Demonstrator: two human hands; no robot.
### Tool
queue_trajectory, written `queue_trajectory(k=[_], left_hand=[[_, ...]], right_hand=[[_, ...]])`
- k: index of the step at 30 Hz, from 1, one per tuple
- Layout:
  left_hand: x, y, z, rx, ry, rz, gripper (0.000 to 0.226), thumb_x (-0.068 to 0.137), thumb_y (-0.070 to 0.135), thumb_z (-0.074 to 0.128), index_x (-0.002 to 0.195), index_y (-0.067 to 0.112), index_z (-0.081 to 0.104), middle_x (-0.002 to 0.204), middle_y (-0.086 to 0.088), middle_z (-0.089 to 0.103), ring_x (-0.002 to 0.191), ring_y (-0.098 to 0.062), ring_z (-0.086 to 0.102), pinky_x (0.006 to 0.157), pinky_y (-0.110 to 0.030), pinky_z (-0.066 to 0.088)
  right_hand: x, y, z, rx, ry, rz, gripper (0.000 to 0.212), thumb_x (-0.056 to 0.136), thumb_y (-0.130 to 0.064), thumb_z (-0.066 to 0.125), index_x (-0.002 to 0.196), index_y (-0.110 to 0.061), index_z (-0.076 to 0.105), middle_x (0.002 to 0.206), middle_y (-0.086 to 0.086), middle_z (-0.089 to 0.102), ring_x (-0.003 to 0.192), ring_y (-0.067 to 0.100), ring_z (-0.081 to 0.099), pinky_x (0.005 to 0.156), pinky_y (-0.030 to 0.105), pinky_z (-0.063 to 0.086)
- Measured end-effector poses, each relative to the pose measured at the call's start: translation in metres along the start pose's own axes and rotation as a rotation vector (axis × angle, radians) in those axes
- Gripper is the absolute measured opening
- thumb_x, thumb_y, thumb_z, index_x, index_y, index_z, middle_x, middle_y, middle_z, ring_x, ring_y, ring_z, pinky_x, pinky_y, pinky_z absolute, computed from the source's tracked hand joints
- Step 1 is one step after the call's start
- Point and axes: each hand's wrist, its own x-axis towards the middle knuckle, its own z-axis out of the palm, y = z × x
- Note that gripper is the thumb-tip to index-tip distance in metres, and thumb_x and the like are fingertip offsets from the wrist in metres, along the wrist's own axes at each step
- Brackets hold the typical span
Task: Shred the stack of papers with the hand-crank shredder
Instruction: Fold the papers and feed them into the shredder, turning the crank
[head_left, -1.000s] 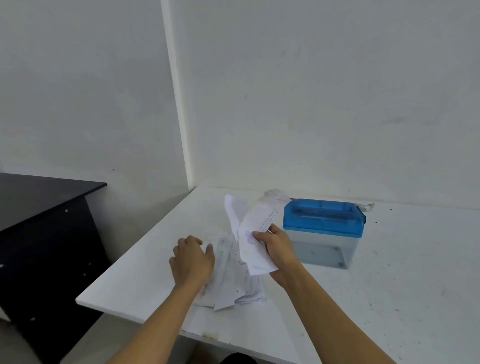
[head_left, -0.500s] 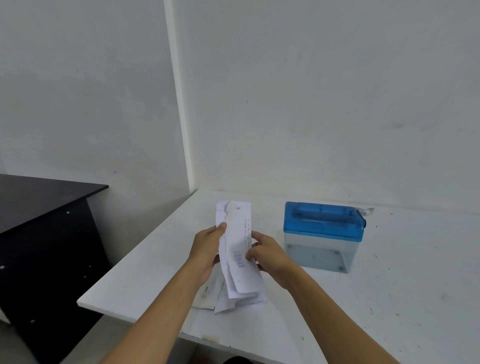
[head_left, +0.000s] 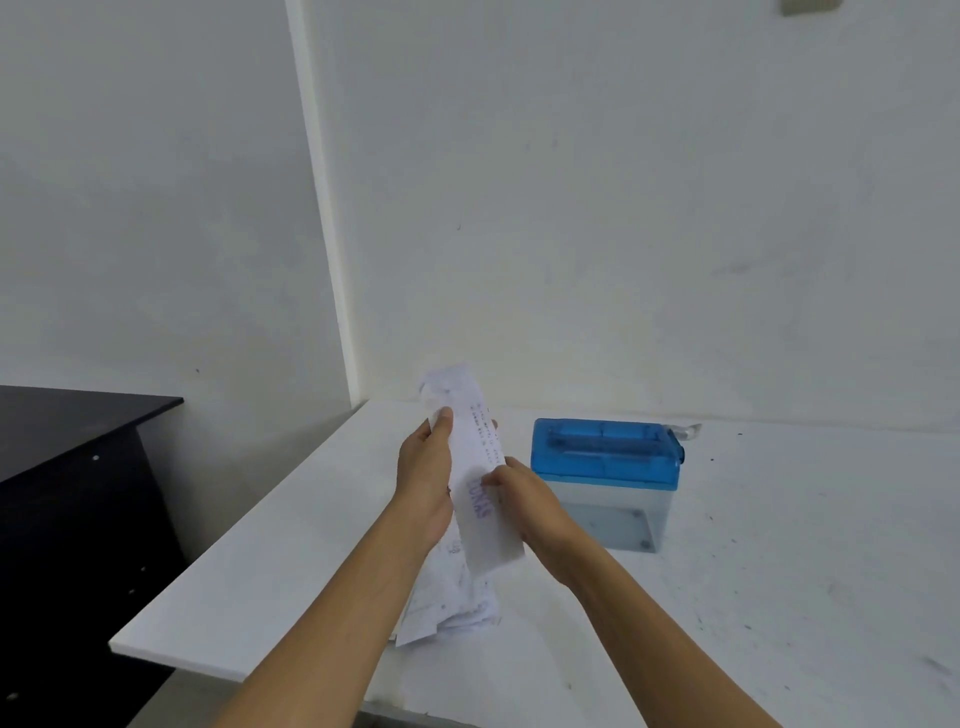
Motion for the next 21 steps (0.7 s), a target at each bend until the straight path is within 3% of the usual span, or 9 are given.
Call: queue_trajectory(k=[4, 8, 10, 13, 16, 21], left_hand=[[-0.003, 0.002, 0.026, 0.103, -0.077, 0.047, 0.016, 0.102, 0.029, 0.058, 0.109, 0.021, 0.069, 0.108, -0.003, 0.075, 0.101, -0.026, 0.071, 0.094, -0.046, 0.057], [-0.004, -0.005, 0.047, 0.369, -0.179, 0.150, 0.025, 0.097, 0.022, 0.065, 0.120, 0.016, 0.070, 0.108, 0.000, 0.075, 0.100, -0.021, 0.071, 0.094, -0.042, 0.057], [-0.001, -0.004, 0.054, 0.370, -0.148, 0.180, 0.013, 0.096, 0.023, 0.066, 0.104, 0.018, 0.076, 0.098, 0.000, 0.077, 0.095, -0.022, 0.073, 0.093, -0.043, 0.058], [0.010, 0.004, 0.062, 0.217, -0.109, 0.170, 0.010, 0.096, 0.023, 0.068, 0.092, 0.018, 0.075, 0.095, -0.001, 0.078, 0.095, -0.025, 0.074, 0.092, -0.046, 0.058], [0.022, 0.014, 0.077, 0.158, -0.135, 0.178, 0.010, 0.096, 0.023, 0.068, 0.095, 0.015, 0.075, 0.099, -0.002, 0.078, 0.098, -0.023, 0.073, 0.091, -0.041, 0.059], [0.031, 0.017, 0.102, 0.246, -0.304, 0.138, 0.022, 0.096, 0.029, 0.067, 0.111, 0.013, 0.072, 0.105, 0.001, 0.077, 0.099, -0.017, 0.073, 0.085, -0.033, 0.061]], right_hand=[[-0.008, -0.005, -0.021, -0.001, 0.106, -0.076, 0.023, 0.101, -0.030, 0.044, 0.114, -0.019, 0.058, 0.108, 0.004, 0.066, 0.094, 0.019, 0.064, 0.079, 0.029, 0.050], [-0.013, -0.014, -0.050, 0.009, 0.237, -0.183, 0.022, 0.103, -0.028, 0.045, 0.107, -0.020, 0.065, 0.097, -0.003, 0.070, 0.086, 0.013, 0.066, 0.064, 0.017, 0.047], [-0.012, -0.017, -0.066, 0.070, 0.236, -0.174, 0.020, 0.101, -0.029, 0.052, 0.109, -0.019, 0.067, 0.100, -0.001, 0.073, 0.090, 0.015, 0.068, 0.067, 0.021, 0.052], [-0.012, -0.019, -0.092, 0.085, 0.086, -0.144, 0.025, 0.097, -0.025, 0.063, 0.119, -0.014, 0.065, 0.111, 0.004, 0.072, 0.099, 0.021, 0.069, 0.073, 0.029, 0.057], [-0.010, -0.022, -0.112, -0.027, 0.033, -0.162, 0.027, 0.095, -0.019, 0.066, 0.122, -0.011, 0.066, 0.114, 0.002, 0.073, 0.098, 0.016, 0.071, 0.073, 0.025, 0.058], [0.010, -0.030, -0.137, 0.039, 0.211, -0.203, 0.036, 0.090, -0.021, 0.073, 0.121, -0.003, 0.069, 0.108, 0.004, 0.075, 0.092, 0.021, 0.074, 0.080, 0.031, 0.061]])
